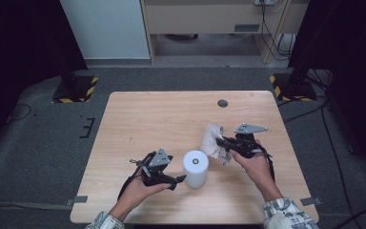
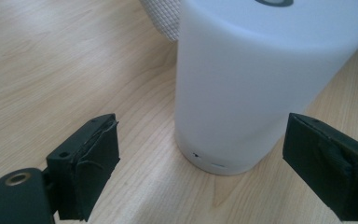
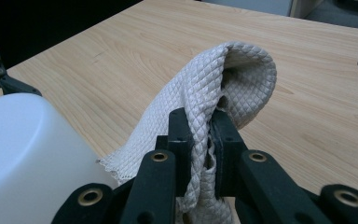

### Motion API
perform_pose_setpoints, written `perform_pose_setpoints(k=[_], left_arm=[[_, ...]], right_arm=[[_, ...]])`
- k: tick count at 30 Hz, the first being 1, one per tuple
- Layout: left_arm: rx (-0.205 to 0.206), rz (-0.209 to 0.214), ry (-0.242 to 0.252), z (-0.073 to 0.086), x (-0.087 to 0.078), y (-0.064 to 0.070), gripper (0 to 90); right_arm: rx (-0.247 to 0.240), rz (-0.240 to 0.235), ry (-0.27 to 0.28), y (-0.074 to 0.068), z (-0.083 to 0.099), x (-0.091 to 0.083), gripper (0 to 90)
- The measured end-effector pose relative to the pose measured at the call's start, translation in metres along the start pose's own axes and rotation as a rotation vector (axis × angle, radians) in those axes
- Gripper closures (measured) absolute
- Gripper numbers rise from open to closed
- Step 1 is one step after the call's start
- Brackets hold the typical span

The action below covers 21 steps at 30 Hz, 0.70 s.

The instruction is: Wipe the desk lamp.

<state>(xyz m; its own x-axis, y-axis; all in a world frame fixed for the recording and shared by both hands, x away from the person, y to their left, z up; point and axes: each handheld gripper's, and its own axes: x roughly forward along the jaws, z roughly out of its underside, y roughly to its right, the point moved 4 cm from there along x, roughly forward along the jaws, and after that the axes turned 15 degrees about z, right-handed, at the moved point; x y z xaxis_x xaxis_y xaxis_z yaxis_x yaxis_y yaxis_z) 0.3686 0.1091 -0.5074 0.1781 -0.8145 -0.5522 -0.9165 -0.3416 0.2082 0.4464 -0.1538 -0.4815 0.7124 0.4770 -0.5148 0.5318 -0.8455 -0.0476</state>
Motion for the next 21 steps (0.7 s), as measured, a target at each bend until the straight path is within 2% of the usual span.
perform_pose_setpoints(k=[9,14,21], left_arm=[[0.025,0.016,-0.039,0.001,0.012,0.005,9.9],[0.024,0.013,-0.024,-0.001,0.013,0.006,9.3],[0.032,0.03,-0.017,-0.006,0.021,0.011,8.9]], right_arm=[[0.055,-0.022,0.024,0.007,-0.011,-0.007,80.9],[0.056,-0.04,0.032,0.003,-0.021,-0.01,80.8],[0.022,-0.049,0.015,-0.008,-0.029,-0.008,80.8]])
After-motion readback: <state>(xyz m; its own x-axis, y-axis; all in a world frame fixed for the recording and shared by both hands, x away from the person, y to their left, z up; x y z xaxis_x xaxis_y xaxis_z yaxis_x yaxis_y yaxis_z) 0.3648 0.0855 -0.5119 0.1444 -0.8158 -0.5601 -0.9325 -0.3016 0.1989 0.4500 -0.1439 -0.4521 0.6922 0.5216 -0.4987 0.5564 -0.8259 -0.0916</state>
